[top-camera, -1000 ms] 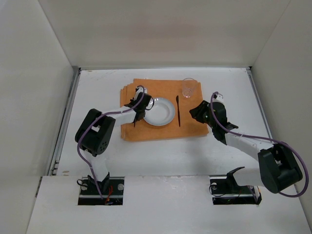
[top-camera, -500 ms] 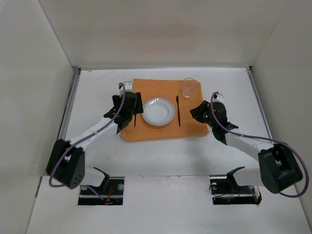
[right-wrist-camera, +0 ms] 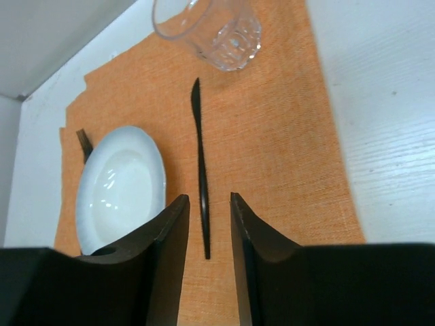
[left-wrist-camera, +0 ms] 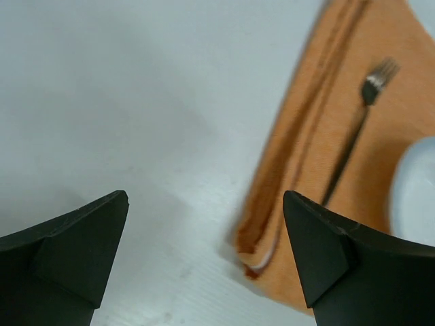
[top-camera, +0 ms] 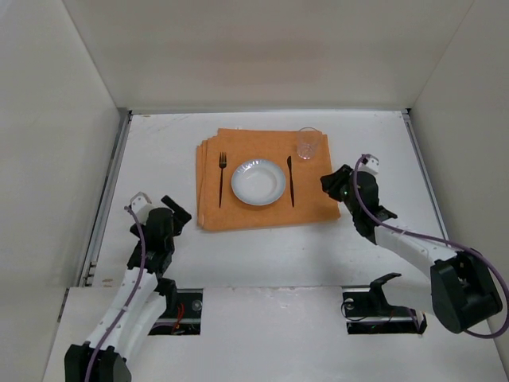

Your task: Set the dinner table for one person

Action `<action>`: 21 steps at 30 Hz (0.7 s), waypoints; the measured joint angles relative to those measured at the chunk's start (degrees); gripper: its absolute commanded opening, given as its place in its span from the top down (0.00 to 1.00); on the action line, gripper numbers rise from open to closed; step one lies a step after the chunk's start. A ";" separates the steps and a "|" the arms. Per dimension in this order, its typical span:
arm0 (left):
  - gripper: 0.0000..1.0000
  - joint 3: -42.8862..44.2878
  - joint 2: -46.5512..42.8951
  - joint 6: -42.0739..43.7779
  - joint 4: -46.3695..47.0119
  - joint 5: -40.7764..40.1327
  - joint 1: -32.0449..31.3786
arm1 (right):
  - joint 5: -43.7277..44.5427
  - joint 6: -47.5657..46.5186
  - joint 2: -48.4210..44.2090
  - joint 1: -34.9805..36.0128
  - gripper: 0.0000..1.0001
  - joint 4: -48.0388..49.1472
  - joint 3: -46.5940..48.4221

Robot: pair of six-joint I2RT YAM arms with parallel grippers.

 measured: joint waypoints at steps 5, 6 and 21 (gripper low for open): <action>0.00 -2.64 0.13 -5.27 -3.87 1.16 3.32 | 1.20 0.24 3.76 -0.52 0.57 0.87 -0.22; 0.00 -2.60 0.94 -5.86 -3.89 1.29 3.48 | 1.25 0.33 4.24 -0.63 0.56 0.90 -0.35; 0.00 -2.56 9.64 -8.55 2.75 2.34 5.16 | 0.24 1.88 4.20 -1.05 0.54 1.44 -0.90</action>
